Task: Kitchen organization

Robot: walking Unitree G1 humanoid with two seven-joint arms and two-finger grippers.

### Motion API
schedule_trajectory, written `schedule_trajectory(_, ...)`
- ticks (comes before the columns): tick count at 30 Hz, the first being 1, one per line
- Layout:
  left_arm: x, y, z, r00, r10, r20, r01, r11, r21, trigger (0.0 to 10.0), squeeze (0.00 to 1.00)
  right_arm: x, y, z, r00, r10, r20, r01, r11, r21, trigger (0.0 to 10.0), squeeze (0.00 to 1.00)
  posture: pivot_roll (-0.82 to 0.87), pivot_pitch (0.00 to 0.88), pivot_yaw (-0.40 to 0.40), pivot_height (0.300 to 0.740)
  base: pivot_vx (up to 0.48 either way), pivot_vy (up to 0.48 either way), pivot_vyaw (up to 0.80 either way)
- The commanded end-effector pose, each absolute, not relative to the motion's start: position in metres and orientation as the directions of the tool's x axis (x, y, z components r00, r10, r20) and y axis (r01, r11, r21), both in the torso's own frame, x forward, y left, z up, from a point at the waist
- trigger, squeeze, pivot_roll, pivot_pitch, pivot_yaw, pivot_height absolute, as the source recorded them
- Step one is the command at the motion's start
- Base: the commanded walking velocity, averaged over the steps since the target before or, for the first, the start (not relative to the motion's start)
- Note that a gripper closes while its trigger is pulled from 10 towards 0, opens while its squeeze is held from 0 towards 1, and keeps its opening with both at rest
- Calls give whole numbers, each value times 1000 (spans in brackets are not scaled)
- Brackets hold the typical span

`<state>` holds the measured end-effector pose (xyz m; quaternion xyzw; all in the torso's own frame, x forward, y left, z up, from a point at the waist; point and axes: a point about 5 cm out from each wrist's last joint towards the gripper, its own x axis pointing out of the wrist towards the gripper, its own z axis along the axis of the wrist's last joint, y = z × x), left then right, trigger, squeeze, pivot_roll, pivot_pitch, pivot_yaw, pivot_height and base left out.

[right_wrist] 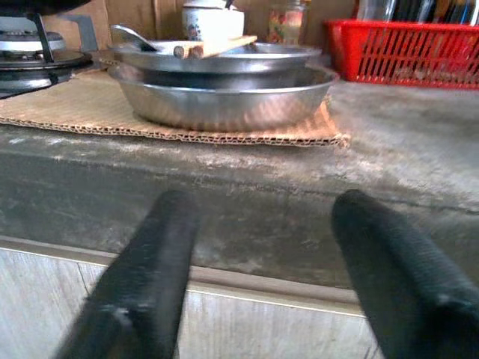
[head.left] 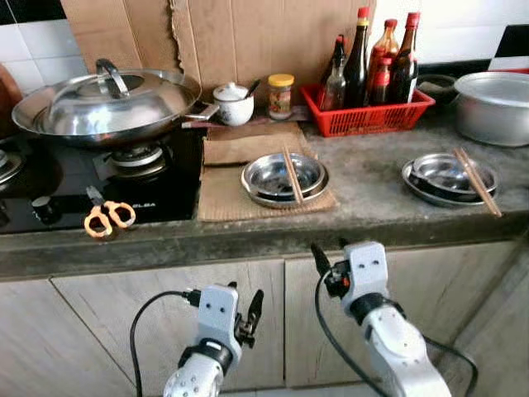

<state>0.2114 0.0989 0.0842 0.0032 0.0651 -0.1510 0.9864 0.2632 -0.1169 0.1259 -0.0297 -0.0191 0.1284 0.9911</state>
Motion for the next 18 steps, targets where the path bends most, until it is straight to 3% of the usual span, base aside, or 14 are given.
schedule_trajectory(1, 213, 99, 88, 949, -291, -119, 292, 956, -11, 10000, 0, 268, -114, 130, 960, 276, 52, -272, 959, -74, 10000, 1000, 93, 0, 4, 740, 0, 0, 0)
schedule_trajectory(6, 213, 100, 88, 950, -289, -119, 289, 957, -13, 10000, 0, 276, -110, 136, 951, 300, 70, -295, 952, -76, 10000, 1000, 97, 0, -2, 740, 0, 0, 0)
schedule_trajectory(7, 213, 100, 88, 951, -286, -118, 286, 958, -16, 10000, 0, 279, -105, 139, 941, 330, 78, -324, 943, -77, 10000, 192, 98, 0, -1, 740, 0, 0, 0)
schedule_trajectory(8, 213, 100, 88, 952, -284, -117, 284, 959, -16, 10000, 0, 281, -103, 141, 938, 338, 82, -332, 940, -76, 10000, 0, 100, 0, -5, 740, 0, 0, 0)
schedule_trajectory(18, 213, 101, 95, 960, -269, -73, 270, 963, 6, 10000, 0, 300, -84, 158, 906, 405, 127, -396, 914, -88, 10000, 0, 114, 0, -21, 740, 0, 0, 0)
